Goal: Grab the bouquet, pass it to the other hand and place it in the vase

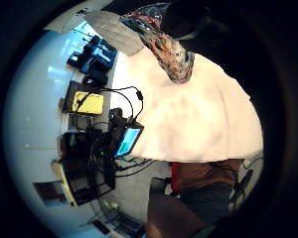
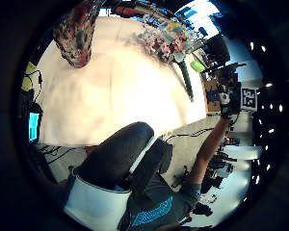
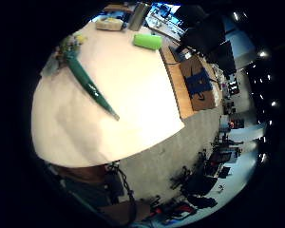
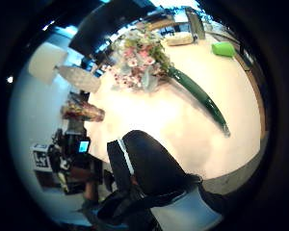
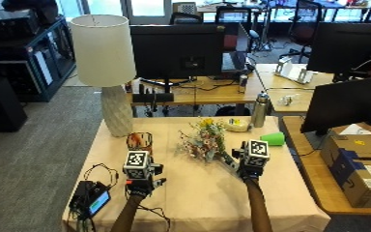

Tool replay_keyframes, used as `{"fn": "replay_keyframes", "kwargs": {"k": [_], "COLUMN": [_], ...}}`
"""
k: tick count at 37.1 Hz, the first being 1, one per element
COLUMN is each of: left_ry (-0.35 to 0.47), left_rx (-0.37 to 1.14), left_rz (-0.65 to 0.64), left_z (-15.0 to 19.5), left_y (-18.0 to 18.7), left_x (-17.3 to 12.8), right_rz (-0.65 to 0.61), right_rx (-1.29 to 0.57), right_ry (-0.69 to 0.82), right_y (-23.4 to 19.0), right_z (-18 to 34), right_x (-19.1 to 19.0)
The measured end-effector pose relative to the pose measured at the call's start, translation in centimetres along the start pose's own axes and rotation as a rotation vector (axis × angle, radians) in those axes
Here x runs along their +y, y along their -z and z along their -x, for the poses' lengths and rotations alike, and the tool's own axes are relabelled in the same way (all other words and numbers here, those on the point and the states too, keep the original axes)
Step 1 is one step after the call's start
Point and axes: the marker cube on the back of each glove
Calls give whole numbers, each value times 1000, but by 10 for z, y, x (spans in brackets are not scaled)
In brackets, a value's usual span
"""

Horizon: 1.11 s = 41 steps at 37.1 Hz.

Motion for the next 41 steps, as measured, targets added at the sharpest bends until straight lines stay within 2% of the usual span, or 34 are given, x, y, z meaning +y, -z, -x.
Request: {"fn": "replay_keyframes", "kwargs": {"k": [9, 15, 19, 21, 26, 30, 34, 36, 39, 41], "left_ry": [14, 2, 9, 12, 11, 3, -1, -2, -7, -6], "left_rx": [7, 19, 13, 13, 15, 34, 38, 40, 38, 36], "left_rz": [-5, -15, -7, 1, 11, -15, 9, 24, 22, 26], "left_z": [6, 5, 5, 6, 6, 5, 5, 4, 5, 5], "left_y": [-5, -8, -8, -9, -12, -19, -21, -22, -25, -25], "left_x": [-3, -7, -4, -3, -4, -13, -11, -10, -13, -12], "right_rz": [61, 146, 196, 219, 312, 320, 428, 455, 455, 409], "right_rx": [-81, -175, -480, -574, -540, -561, -321, -266, -322, -384], "right_ry": [-21, -50, 155, 210, 115, 128, -137, -192, -145, -76], "right_y": [-39, -51, -29, -37, -64, -79, -89, -91, -90, -89], "right_z": [-28, -33, -2, 2, -9, -9, -27, -29, -21, -14], "right_x": [-25, -21, 3, 5, 7, 5, 15, 19, 20, 16]}}
